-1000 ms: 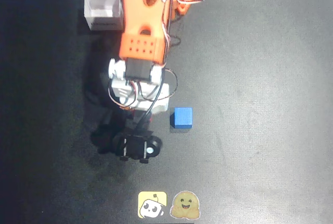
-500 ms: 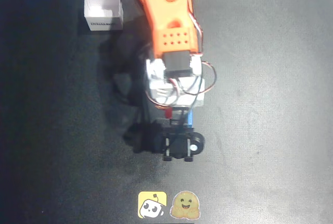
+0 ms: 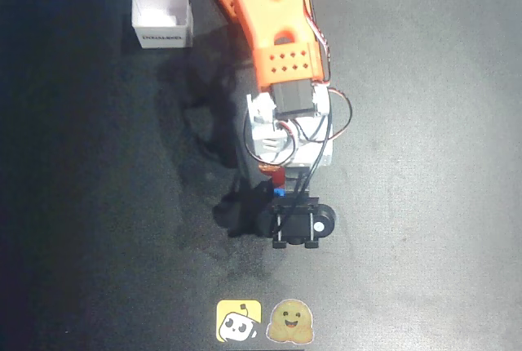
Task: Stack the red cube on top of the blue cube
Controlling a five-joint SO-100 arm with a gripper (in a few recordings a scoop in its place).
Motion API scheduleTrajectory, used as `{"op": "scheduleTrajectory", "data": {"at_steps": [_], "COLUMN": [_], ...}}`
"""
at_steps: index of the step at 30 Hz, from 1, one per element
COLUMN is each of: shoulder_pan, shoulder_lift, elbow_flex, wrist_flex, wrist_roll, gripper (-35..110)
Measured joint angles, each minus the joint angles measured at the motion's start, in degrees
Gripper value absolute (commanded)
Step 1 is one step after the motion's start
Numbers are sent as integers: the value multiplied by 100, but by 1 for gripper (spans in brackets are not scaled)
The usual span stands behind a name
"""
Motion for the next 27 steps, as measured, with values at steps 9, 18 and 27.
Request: {"op": "scheduleTrajectory", "data": {"at_steps": [9,18,27], "shoulder_pan": [-62,-105,-105], "shoulder_lift": [0,0,0], "elbow_flex": [105,308,352], "wrist_flex": [-97,-387,-439], "wrist_roll": [44,44,53], "gripper": [0,0,6]}}
